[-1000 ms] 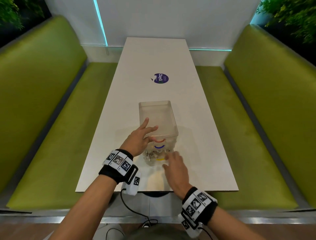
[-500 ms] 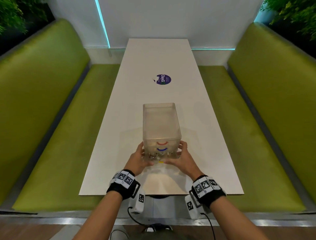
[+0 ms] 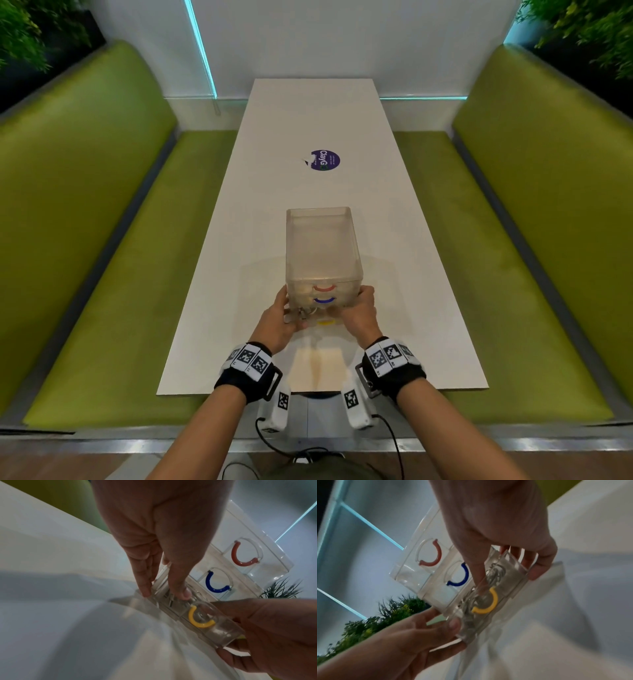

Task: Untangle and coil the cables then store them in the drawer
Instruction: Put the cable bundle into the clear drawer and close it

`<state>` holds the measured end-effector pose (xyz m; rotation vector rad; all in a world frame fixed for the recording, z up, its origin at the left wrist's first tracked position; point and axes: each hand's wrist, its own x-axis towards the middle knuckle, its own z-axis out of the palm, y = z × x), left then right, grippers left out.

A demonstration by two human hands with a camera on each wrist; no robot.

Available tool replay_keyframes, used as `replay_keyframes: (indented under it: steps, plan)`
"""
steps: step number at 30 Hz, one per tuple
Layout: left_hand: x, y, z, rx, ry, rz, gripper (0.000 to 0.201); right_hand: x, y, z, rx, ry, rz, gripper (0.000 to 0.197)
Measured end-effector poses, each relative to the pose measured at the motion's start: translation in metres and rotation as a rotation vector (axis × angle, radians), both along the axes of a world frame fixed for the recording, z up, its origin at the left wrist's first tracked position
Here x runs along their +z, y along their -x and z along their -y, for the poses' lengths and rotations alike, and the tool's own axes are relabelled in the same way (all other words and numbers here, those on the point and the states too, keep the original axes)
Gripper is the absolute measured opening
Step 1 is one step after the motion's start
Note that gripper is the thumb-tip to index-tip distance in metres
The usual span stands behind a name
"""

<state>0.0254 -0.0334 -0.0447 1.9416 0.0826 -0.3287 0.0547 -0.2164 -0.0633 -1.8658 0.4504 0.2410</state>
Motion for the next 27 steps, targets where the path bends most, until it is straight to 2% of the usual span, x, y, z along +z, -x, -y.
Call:
replay_keyframes:
  steps: [2,5,8,10,13,16,18,20,22,24,27]
  plan:
    - [0.000,-0.001,0.000,0.004,0.006,-0.005,0.081,0.003,-0.002,0.009,0.096,-0.047,-0.003,0.079]
    - [0.000,-0.002,0.000,0.003,0.020,0.009,0.081,0.019,0.003,0.028,0.280,-0.122,-0.053,0.068]
    - [0.000,-0.005,-0.001,0.025,0.013,0.018,0.078,0.025,0.009,0.042,0.427,-0.098,-0.041,0.074]
    - [0.001,-0.008,0.000,0.041,-0.006,0.017,0.076,0.023,0.012,0.040,0.419,-0.040,-0.007,0.076]
    - [0.000,-0.011,0.001,0.053,-0.021,0.007,0.073,0.017,0.011,0.030,0.330,0.001,0.065,0.065]
    - [-0.001,-0.011,0.000,0.075,-0.039,0.012,0.069,0.019,0.008,0.023,0.307,0.042,0.026,0.063]
    - [0.000,-0.010,0.001,0.073,-0.051,0.009,0.069,0.017,0.007,0.018,0.304,0.061,-0.018,0.073]
    - [0.001,-0.009,0.001,0.062,-0.051,0.004,0.069,0.001,0.004,0.015,0.315,0.078,-0.028,0.092]
    - [0.003,-0.008,0.002,0.050,-0.043,0.004,0.069,0.015,0.013,0.002,0.295,0.187,-0.002,0.088]
    - [0.005,-0.007,0.004,0.039,-0.028,0.000,0.068,0.031,0.029,-0.004,0.293,0.430,-0.063,0.068]
    - [0.010,-0.008,0.006,0.059,-0.035,0.005,0.061,0.045,0.048,-0.001,0.511,0.748,-0.076,0.049]
